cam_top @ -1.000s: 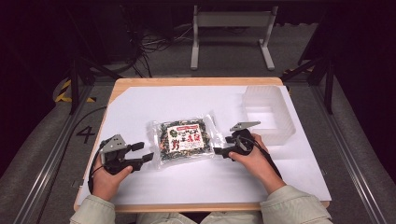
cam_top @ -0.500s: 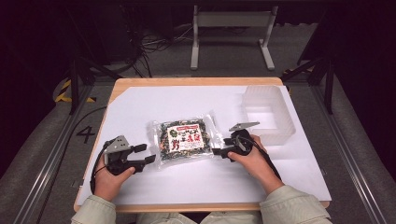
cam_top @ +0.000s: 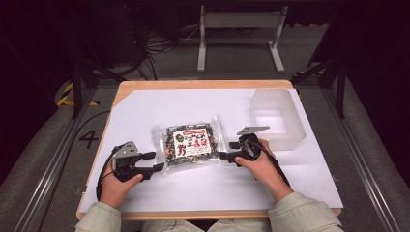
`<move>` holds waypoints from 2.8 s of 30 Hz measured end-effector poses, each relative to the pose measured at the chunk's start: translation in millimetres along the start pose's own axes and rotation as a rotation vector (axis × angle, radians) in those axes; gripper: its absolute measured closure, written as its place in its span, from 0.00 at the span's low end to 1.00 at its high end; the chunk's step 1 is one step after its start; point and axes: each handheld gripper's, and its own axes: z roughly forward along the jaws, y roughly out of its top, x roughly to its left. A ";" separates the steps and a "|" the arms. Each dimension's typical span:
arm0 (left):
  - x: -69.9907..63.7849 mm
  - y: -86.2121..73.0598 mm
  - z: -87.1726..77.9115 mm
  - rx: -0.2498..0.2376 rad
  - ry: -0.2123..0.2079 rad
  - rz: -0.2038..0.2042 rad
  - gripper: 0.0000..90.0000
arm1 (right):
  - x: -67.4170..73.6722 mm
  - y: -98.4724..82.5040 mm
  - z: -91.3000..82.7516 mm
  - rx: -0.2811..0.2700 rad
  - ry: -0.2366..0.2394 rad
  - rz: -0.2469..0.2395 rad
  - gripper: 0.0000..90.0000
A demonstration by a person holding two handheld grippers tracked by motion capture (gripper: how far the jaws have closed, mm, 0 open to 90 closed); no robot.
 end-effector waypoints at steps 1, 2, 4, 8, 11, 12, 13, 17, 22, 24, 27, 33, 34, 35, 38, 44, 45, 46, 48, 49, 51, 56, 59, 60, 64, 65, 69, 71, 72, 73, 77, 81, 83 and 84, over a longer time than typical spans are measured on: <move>0.5 0.1 0.7 0.003 -0.005 0.006 0.45 | -0.1 -0.3 1.5 0.004 -0.001 -0.001 0.30; -0.3 -0.2 1.3 0.009 -0.009 -0.003 0.45 | -0.1 -0.5 2.6 0.007 -0.001 -0.001 0.30; -0.1 0.1 2.2 0.011 -0.011 0.010 0.45 | 0.3 -1.1 4.8 0.015 0.000 0.000 0.30; -1.3 0.0 2.8 0.015 -0.015 0.001 0.45 | 2.0 -1.3 7.6 0.021 -0.009 -0.011 0.35; -0.6 0.4 2.4 0.009 -0.013 0.014 0.45 | 1.3 -1.6 8.3 0.029 -0.028 -0.013 0.45; -0.9 0.5 2.2 0.007 -0.011 0.013 0.45 | 0.9 -1.5 7.9 0.034 -0.038 -0.019 0.50; -1.0 0.5 2.1 0.007 -0.011 0.013 0.45 | 0.4 -1.3 7.2 0.039 -0.045 -0.025 0.56; -1.7 0.6 2.0 0.004 -0.012 0.008 0.45 | -0.3 -1.2 6.4 0.046 -0.023 -0.011 0.66; -2.8 0.8 1.4 0.004 -0.013 0.003 0.45 | 2.4 -0.3 6.3 0.055 -0.009 -0.010 0.77; -2.9 0.9 1.4 0.002 -0.014 0.008 0.45 | 4.3 0.6 5.6 0.061 -0.015 -0.011 0.85; -2.8 1.0 0.9 0.001 -0.013 0.012 0.45 | 5.2 1.9 4.2 0.070 -0.060 -0.029 0.92; -2.7 0.9 -0.3 -0.010 -0.007 0.012 0.45 | 6.6 4.1 3.1 0.058 -0.084 -0.012 0.99; -2.7 1.0 -0.8 -0.011 -0.008 0.013 0.45 | 6.8 4.3 2.0 0.049 -0.085 -0.009 0.99; -2.7 1.0 -0.8 -0.011 -0.008 0.013 0.45 | 6.8 4.3 2.0 0.049 -0.085 -0.009 0.99; -2.7 1.5 -2.1 -0.017 -0.006 0.016 0.45 | 5.9 7.0 -5.2 0.005 -0.076 0.008 0.99; -1.8 4.0 -5.6 -0.036 0.006 0.013 0.44 | 9.1 14.4 -21.2 -0.055 -0.071 -0.006 0.99; -1.9 4.5 -6.2 -0.042 0.010 0.015 0.44 | 10.1 15.7 -23.4 -0.060 -0.076 -0.015 0.99; -2.0 4.8 -6.6 -0.048 0.009 0.013 0.43 | 11.5 17.9 -26.6 -0.069 -0.080 -0.029 0.99; -1.7 5.4 -7.9 -0.053 0.011 0.012 0.43 | 14.2 22.5 -32.7 -0.078 -0.087 -0.050 0.99; -1.2 6.5 -9.2 -0.067 0.008 0.002 0.42 | 15.7 25.0 -35.9 -0.087 -0.086 -0.056 0.99; -0.6 7.4 -9.9 -0.072 0.016 0.006 0.40 | 17.0 27.4 -39.3 -0.092 -0.088 -0.065 0.99; 1.8 10.9 -15.2 -0.109 0.020 0.000 0.39 | 25.0 40.5 -55.7 -0.127 -0.090 -0.110 0.99; 2.5 14.6 -17.6 -0.111 0.015 0.003 0.38 | 28.3 47.4 -63.3 -0.137 -0.103 -0.141 0.99; 2.1 16.8 -18.5 -0.104 0.020 0.012 0.38 | 29.3 49.4 -65.8 -0.139 -0.104 -0.145 0.99; -0.6 22.3 -20.9 -0.105 0.033 0.043 0.39 | 32.2 56.0 -73.8 -0.154 -0.104 -0.169 0.99; -1.0 23.7 -21.4 -0.106 0.036 0.051 0.39 | 33.3 57.8 -75.6 -0.158 -0.102 -0.176 0.99; -1.5 30.9 -23.8 -0.108 0.033 0.045 0.38 | 39.6 65.7 -84.3 -0.166 -0.092 -0.220 0.99; 0.9 33.1 -24.4 -0.120 0.024 0.032 0.37 | 42.9 69.1 -88.0 -0.172 -0.089 -0.237 0.99; 1.7 34.7 -25.4 -0.120 0.033 0.040 0.37 | 45.6 71.5 -91.0 -0.176 -0.087 -0.251 0.99; 2.0 35.5 -25.9 -0.124 0.038 0.045 0.37 | 48.4 74.0 -93.9 -0.180 -0.084 -0.264 0.99; 3.2 40.4 -29.9 -0.144 0.057 0.066 0.35 | 55.1 80.2 -100.8 -0.185 -0.078 -0.293 0.99; 4.6 47.9 -33.3 -0.162 0.065 0.065 0.33 | 64.9 88.2 -109.0 -0.187 -0.073 -0.335 0.99; 5.9 51.9 -34.0 -0.173 0.068 0.052 0.31 | 68.8 91.4 -112.7 -0.188 -0.068 -0.351 0.99; 7.3 54.1 -34.0 -0.175 0.069 0.053 0.30 | 70.5 92.8 -114.3 -0.192 -0.067 -0.358 0.99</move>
